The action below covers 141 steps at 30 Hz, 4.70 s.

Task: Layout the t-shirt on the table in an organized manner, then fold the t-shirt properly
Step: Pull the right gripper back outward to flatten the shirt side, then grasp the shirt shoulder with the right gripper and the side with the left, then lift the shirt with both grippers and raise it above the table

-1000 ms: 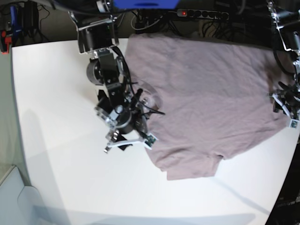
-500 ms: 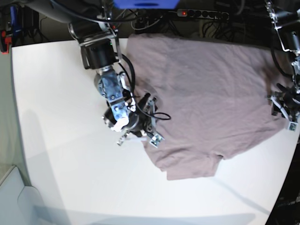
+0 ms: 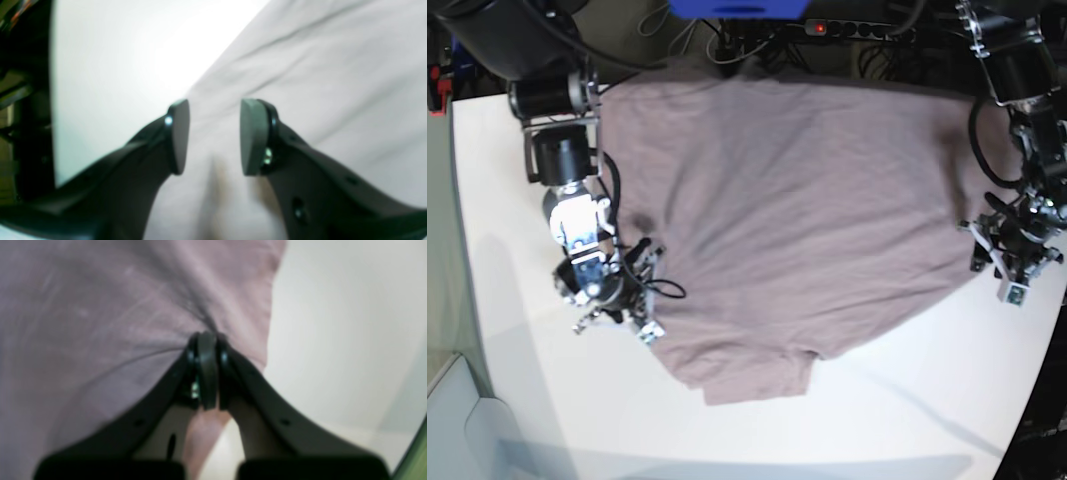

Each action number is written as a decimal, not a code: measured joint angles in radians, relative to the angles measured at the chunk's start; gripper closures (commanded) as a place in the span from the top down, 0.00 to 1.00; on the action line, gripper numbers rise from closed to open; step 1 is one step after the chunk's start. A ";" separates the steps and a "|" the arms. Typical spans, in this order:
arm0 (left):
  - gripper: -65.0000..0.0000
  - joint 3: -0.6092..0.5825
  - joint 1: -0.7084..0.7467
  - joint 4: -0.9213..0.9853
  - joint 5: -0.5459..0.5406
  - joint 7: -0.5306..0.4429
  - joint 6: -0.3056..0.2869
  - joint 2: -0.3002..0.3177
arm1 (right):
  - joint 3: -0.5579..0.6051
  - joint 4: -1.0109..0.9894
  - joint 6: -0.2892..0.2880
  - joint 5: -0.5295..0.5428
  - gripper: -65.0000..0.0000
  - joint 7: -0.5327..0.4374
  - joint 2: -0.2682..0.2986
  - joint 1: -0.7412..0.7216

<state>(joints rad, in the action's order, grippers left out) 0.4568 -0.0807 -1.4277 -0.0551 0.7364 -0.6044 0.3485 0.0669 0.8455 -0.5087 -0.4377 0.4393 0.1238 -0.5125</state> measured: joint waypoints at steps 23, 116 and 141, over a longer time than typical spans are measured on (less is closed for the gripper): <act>0.38 -0.189 0.163 -0.217 0.008 0.130 0.006 -0.180 | -0.196 0.600 -0.114 -0.034 0.01 0.281 0.002 0.177; 0.39 0.072 0.288 -0.229 0.072 0.003 0.005 -0.077 | -0.143 1.138 -0.194 -0.031 0.43 0.379 -0.224 0.832; 0.49 0.170 0.270 0.008 -0.005 -0.073 -0.021 -0.109 | -0.144 1.138 -0.194 -0.028 0.43 0.371 -0.223 0.878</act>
<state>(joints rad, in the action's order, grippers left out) 0.6266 0.1898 -1.4193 -0.0601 0.6636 -0.6258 0.2390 -0.0769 1.9835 -0.7029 -0.4656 0.8104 -0.0994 0.3653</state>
